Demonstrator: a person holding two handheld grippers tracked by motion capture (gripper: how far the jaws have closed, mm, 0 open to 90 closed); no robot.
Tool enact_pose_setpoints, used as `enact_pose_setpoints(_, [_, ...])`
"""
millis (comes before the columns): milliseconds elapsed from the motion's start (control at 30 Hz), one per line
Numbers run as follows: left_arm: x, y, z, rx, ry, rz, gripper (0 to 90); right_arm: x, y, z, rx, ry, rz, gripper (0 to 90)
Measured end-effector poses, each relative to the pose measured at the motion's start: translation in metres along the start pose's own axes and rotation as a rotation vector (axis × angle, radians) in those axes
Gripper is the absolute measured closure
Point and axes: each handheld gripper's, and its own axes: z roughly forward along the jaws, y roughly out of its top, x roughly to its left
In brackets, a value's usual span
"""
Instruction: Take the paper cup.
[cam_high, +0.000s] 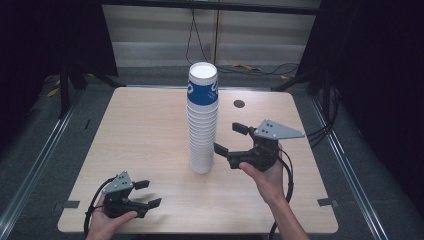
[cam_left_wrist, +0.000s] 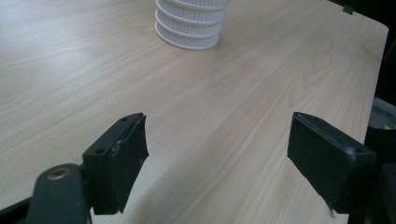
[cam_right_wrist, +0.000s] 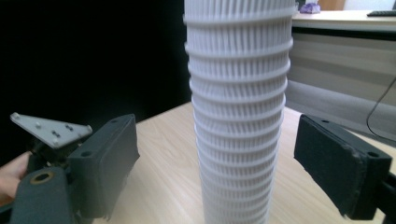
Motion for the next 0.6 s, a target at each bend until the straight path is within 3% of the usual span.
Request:
enact_pose_setpoints(200, [0.000, 0.001, 0.003, 0.002, -0.002, -0.001, 19.8, -0.003, 0.017, 0.000, -0.005, -0.005, -0.013, 13.4])
enact_pose_setpoints(300, [0.001, 0.000, 0.003, 0.010, -0.006, -0.005, 19.8, -0.004, 0.033, -0.003, -0.040, -0.022, -0.030, 13.9])
enact_pose_setpoints(600, [0.001, -0.001, 0.002, 0.009, -0.006, -0.005, 19.8, -0.005, 0.061, 0.003, -0.044, 0.005, -0.039, 13.4])
